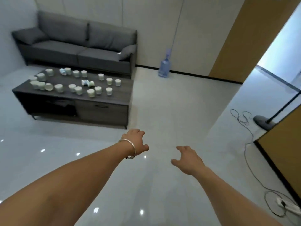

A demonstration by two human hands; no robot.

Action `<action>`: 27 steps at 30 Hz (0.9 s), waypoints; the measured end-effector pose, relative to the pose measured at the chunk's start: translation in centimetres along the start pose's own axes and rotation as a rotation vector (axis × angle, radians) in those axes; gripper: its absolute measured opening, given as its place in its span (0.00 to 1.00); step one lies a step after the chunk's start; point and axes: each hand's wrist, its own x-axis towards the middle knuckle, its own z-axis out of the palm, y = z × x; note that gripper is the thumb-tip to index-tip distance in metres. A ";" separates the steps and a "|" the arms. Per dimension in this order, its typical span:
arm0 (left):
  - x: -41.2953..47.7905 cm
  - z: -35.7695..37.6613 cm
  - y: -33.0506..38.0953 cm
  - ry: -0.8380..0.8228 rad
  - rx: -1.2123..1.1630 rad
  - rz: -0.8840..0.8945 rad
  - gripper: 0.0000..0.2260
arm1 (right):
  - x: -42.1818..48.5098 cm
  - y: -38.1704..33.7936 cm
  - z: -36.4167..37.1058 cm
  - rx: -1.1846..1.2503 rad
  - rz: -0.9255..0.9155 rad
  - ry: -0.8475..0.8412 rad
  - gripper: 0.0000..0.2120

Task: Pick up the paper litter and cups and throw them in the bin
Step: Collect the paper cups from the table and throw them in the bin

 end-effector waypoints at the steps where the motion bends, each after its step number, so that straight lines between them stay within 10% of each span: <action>1: -0.5 -0.6 -3.3 0.006 -0.013 -0.059 0.31 | 1.4 -3.2 0.5 -0.019 -0.056 -0.021 0.35; 27: 1.0 -9.3 -54.0 0.114 -0.319 -0.936 0.31 | 30.3 -63.3 9.2 -0.356 -0.898 -0.357 0.33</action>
